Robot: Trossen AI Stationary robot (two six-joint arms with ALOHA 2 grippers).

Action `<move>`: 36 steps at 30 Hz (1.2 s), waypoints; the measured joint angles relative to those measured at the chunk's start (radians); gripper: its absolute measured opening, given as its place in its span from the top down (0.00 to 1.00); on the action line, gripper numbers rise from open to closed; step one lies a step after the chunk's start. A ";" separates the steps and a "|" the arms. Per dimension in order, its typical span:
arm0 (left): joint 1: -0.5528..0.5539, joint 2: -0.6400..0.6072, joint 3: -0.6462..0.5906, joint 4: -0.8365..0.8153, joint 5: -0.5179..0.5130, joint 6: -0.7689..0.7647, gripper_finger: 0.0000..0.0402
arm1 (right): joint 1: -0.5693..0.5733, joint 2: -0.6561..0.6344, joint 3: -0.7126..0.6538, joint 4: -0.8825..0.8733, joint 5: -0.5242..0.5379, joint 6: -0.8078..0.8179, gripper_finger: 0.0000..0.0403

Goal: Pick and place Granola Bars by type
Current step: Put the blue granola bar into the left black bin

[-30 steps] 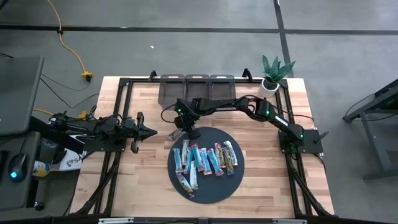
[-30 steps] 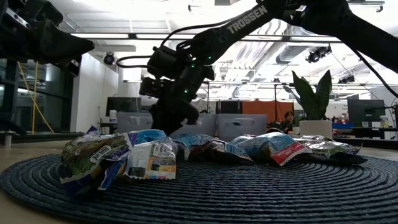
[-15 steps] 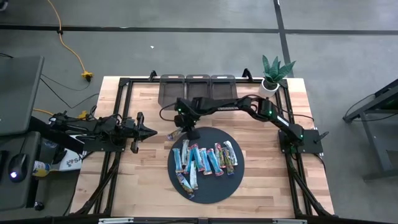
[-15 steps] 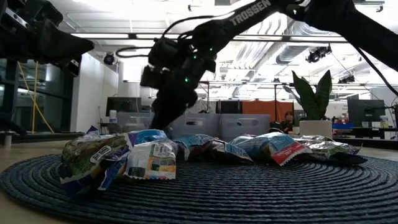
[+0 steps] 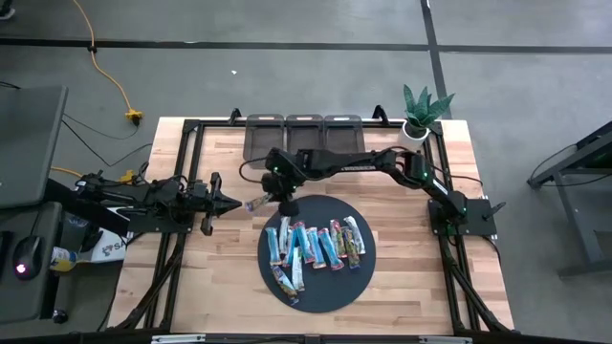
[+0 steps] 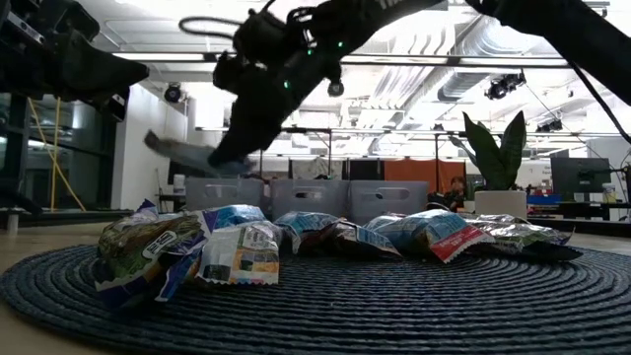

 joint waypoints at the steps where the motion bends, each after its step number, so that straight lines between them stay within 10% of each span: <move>1: 0.000 0.000 0.000 0.001 0.000 0.000 1.00 | 0.000 -0.011 0.000 0.012 0.014 0.026 0.86; 36: 0.000 0.000 0.000 0.000 0.004 0.000 1.00 | -0.221 -0.100 0.002 0.468 0.317 0.863 0.86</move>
